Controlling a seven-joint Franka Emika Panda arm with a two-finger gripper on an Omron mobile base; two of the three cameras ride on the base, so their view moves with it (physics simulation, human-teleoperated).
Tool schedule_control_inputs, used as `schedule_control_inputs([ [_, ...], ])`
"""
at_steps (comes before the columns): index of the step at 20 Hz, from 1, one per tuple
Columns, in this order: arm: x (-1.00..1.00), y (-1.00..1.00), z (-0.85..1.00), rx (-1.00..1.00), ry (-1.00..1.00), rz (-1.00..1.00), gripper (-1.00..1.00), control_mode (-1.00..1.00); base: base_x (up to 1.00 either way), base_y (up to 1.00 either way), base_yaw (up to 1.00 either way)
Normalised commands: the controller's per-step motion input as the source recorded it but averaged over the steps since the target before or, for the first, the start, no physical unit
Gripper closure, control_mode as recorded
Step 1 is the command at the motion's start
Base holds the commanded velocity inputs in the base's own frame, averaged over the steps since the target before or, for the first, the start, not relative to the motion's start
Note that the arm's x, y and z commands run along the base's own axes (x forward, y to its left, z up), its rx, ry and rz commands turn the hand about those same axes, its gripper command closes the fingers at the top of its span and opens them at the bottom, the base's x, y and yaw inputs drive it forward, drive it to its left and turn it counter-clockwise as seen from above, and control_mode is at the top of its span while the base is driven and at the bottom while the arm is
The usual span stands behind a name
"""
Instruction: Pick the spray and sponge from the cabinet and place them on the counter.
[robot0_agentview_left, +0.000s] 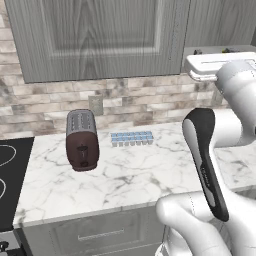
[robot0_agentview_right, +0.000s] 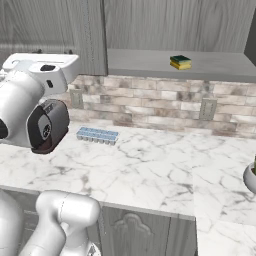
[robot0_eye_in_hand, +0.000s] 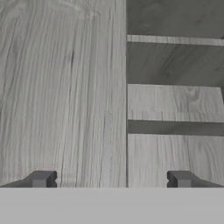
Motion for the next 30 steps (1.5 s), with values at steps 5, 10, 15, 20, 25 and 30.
schedule_control_inputs([
  [5, 0.26, 0.00, 0.00, 0.01, 0.00, 0.00, -1.00, -1.00, 0.00, 0.00, 0.00],
  [10, 0.25, 0.00, 0.00, 0.01, 0.00, 0.00, -1.00, -1.00, 0.00, 0.00, 0.00],
  [15, 0.23, 0.00, 0.00, 0.01, 0.00, 0.00, -1.00, -1.00, 0.00, 0.00, 0.00],
  [20, 0.23, 0.00, 0.00, 0.00, 0.00, 0.00, -1.00, -1.00, 0.00, 0.00, 0.00],
  [25, 0.25, 0.00, 0.00, 0.00, 0.00, 0.00, -1.00, -1.00, 0.00, 0.00, 0.00],
  [30, 0.29, 0.00, 0.00, 0.01, 0.00, 0.00, -1.00, -1.00, 0.00, 0.00, 0.00],
])
